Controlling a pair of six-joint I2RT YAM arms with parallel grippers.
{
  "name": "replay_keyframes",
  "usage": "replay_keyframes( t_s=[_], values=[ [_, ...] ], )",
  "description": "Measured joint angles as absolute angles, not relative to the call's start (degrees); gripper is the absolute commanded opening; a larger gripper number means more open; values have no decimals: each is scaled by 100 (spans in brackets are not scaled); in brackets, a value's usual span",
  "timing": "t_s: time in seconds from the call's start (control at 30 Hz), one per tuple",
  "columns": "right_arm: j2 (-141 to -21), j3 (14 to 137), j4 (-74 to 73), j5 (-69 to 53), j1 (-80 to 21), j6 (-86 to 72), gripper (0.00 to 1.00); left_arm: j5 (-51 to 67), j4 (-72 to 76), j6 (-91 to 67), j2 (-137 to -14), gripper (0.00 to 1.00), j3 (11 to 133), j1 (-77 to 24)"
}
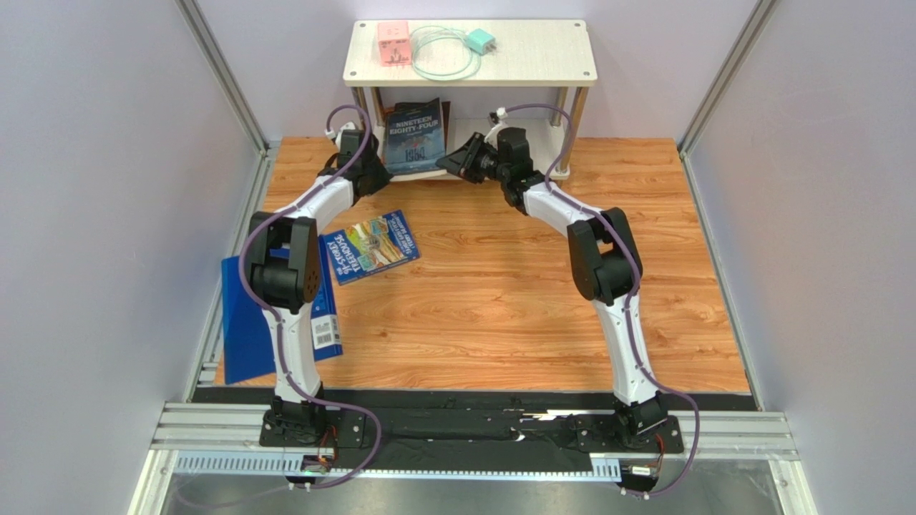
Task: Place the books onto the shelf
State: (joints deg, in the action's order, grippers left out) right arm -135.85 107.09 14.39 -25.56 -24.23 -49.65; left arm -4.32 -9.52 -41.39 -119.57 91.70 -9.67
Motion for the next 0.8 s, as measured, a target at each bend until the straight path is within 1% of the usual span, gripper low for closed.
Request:
replay_keyframes(
  t_s=[0.03, 0.1, 0.2, 0.23, 0.4, 0.53, 0.67, 0.8],
  values=[
    [-13585, 10768, 1374, -2556, -2423, -4967, 31, -432, -932, -4119, -11946, 0, 9150, -967],
    [-13585, 10886, 1271, -2580, -2429, -4943, 45, -436, -915, -4075, -11935, 0, 9137, -965],
    [-13585, 10881, 1275, -2606, -2447, -4917, 58, -436, -880, -4014, -11907, 0, 9137, -965],
    [-13566, 10825, 1275, -2598, -2458, -4897, 59, -434, -869, -4003, -11902, 0, 9137, -965],
    [-13301, 10235, 1236, -2539, -2495, -4740, 61, -416, -862, -3944, -11887, 0, 9137, -965],
    [-13137, 10156, 1081, -2515, -2495, -4611, 60, -366, -875, -3927, -11887, 0, 9164, -965],
    [-12912, 10036, 1072, -2528, -2495, -4519, 56, -349, -926, -3920, -11893, 0, 9312, -965],
    [-12693, 9902, 1028, -2613, -2495, -4383, 54, -342, -1009, -3913, -11904, 0, 9579, -965]
  ],
)
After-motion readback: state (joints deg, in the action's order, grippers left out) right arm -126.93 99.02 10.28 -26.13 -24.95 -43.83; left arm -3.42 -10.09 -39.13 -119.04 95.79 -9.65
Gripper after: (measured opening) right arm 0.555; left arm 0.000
